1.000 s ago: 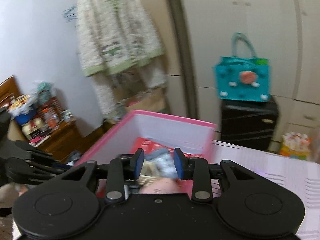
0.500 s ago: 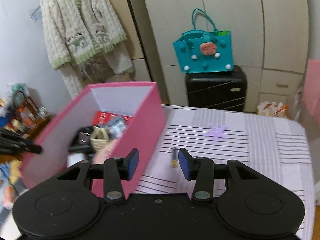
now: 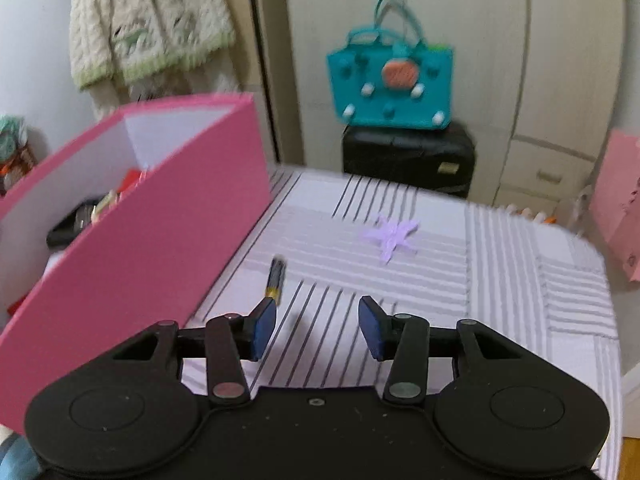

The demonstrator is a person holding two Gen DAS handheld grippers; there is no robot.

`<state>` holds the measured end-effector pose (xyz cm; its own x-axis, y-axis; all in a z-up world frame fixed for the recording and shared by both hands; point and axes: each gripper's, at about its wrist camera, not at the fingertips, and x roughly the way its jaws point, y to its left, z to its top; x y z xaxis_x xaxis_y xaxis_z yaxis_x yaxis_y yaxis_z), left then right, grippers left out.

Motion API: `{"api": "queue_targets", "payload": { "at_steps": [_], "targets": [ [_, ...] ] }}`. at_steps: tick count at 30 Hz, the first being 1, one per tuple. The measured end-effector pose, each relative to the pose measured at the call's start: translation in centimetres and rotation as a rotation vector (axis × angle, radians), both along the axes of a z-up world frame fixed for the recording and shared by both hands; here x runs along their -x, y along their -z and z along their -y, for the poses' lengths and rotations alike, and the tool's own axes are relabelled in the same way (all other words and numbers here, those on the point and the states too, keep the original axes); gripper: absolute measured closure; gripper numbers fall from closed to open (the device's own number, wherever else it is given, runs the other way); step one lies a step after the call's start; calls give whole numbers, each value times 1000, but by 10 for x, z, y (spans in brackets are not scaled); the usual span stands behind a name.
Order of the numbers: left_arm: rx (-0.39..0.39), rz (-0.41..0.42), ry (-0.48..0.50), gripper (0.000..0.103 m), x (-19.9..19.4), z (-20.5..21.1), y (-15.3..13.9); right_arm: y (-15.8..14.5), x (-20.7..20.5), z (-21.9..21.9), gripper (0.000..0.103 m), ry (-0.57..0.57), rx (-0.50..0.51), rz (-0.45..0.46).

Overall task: Organize rigid objects
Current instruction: 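Grasp the AA battery with the right gripper, then carry the AA battery into the box and open the right gripper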

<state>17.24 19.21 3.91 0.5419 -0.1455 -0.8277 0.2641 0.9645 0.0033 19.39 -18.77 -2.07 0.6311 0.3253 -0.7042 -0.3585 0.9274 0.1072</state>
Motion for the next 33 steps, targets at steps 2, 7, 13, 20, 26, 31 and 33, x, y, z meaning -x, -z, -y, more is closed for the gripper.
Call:
{"api": "queue_targets", "payload": {
  "at_steps": [2,7,13,20,26,31,33],
  "targets": [
    [0,-7,-1,96,-1,0,0,4,-6,-2,59,-18,-37,-35],
    [-17,-16,-7,96,-4,4,0,7,-18,-16,62,-58,-37,-21],
    [-7,-32,-13,96,-7,1,0,21,-37,-33,73,-38,13,14],
    [-5,-26,-5,95,-9,2,5,15,-30,-31,91,26,66,59],
    [2,-20,12,95,-7,1,6,-12,-14,-28,91,17,47,87],
    [14,-18,15,94,-6,-1,5,-45,0,-38,91,-30,-32,114],
    [14,-16,18,94,-6,-1,5,-59,4,-46,91,-58,-67,123]
  ]
}}
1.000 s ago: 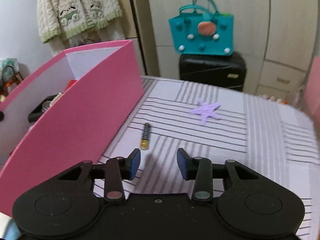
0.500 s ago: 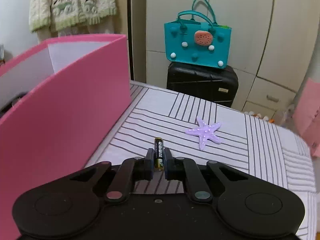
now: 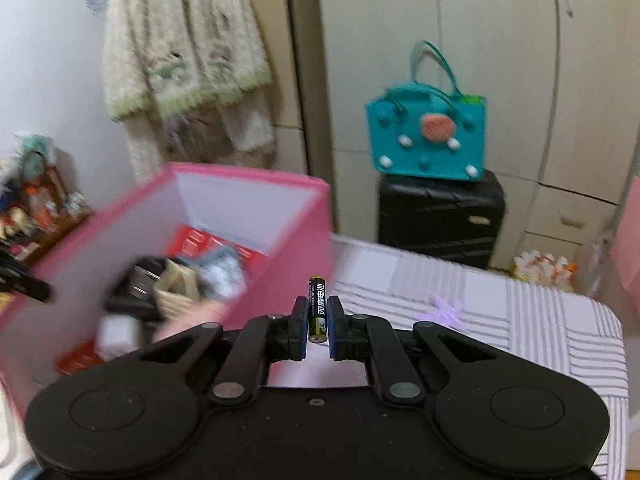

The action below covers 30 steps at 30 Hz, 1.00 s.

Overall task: Organize rigid objects
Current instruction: 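Carry the AA battery into the box and open the right gripper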

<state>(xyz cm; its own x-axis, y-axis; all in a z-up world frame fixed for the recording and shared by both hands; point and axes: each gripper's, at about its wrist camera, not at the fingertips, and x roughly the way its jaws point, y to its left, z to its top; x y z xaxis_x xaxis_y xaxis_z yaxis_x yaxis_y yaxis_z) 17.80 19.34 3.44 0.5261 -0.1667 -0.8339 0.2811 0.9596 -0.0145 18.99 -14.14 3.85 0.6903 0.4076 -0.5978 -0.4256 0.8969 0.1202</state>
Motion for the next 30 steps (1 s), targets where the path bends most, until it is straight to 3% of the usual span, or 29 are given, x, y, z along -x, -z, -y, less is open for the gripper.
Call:
{"api": "queue_targets", "payload": {
  "at_steps": [4,15,23,27,30],
  "targets": [
    [0,0,9,94,0,-1,0,-20,10,-18,91,-92,-51,8],
    [4,-11,19,94,-1,-2,-2,-33,5,-81,91,-286,-15,14],
    [-5,-5,22,93,-1,-1,-1,-12,-33,-112,91,-307,87,-51],
    [-8,-4,23,93,0,-1,-1,0,-48,-126,91,-280,190,-23],
    [-5,-5,20,93,-1,-1,-1,1,-52,-126,89,-275,187,-22]
  ]
}}
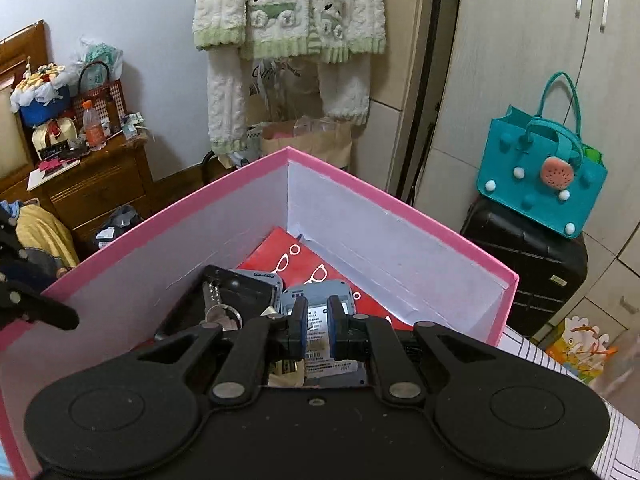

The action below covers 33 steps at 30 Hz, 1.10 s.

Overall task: Organize rigid objects
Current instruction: 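Carry the AA battery into the box and open the right gripper, then move the right gripper back to the purple starfish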

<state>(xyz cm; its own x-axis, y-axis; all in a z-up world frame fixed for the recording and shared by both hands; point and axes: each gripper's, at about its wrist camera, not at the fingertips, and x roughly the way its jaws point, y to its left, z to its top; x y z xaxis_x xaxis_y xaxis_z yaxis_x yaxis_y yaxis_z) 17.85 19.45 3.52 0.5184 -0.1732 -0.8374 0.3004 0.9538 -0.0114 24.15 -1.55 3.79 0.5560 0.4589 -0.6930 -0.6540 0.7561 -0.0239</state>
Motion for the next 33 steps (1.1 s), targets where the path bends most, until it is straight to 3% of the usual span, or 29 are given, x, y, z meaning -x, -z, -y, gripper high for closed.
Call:
{"api": "queue_targets", "payload": {
  "at_steps": [5,13,22,28,30,33],
  "targets": [
    [7,2,0,93,1,-1,0,-18,17,18,84,21,-35,65],
    [14,11,-3,93,4,-2,1,-35,39,87,70,194,-57,117],
    [10,12,-12,93,3,-2,-1,0,26,158,66,384,-67,-2],
    [2,12,-17,93,4,-1,-1,28,24,188,48,451,-54,-59],
    [5,12,-19,93,4,-1,-2,39,21,196,37,472,-43,-75],
    [9,14,-24,93,5,-2,-2,52,19,205,35,497,-42,-69]
  ]
}}
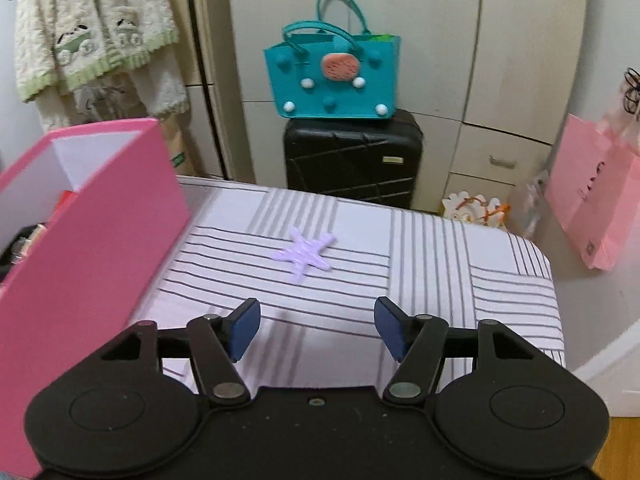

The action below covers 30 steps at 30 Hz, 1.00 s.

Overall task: Organize rigid objects
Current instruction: 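Move the right gripper back to the purple starfish, then grasp the purple starfish with the right gripper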

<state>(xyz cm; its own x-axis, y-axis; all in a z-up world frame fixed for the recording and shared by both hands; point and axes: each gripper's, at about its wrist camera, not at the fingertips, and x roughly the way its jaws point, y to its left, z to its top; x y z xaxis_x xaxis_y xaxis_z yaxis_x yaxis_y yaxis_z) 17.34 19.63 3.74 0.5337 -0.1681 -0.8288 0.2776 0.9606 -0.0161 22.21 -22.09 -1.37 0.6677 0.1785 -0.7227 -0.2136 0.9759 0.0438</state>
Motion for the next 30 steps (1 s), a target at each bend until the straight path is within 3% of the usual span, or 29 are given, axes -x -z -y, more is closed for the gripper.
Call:
{"api": "queue_targets", "payload": {
  "at_steps": [6,13,17,22,25,26,29,30],
  "targets": [
    [-4,4,-3,93,1,0,0,15,-1,14,31,-14,-82,59],
    [-5,6,-5,93,1,0,0,31,-19,9,28,-39,-138,52],
    [-7,6,-5,93,1,0,0,39,-40,-2,18,-50,-151,32],
    [-10,2,-8,93,1,1,-1,46,-57,-30,7,-87,-10,67],
    [-10,3,-10,93,1,1,-2,46,-62,-31,5,-70,-35,57],
    [-8,3,-11,93,1,1,-2,46,-62,-32,8,-72,-25,63],
    [-3,3,-16,93,0,0,-1,38,-58,-31,50,-80,-29,81],
    [-5,3,-17,93,0,0,-1,35,-57,-31,50,-74,-24,52]
  ]
}}
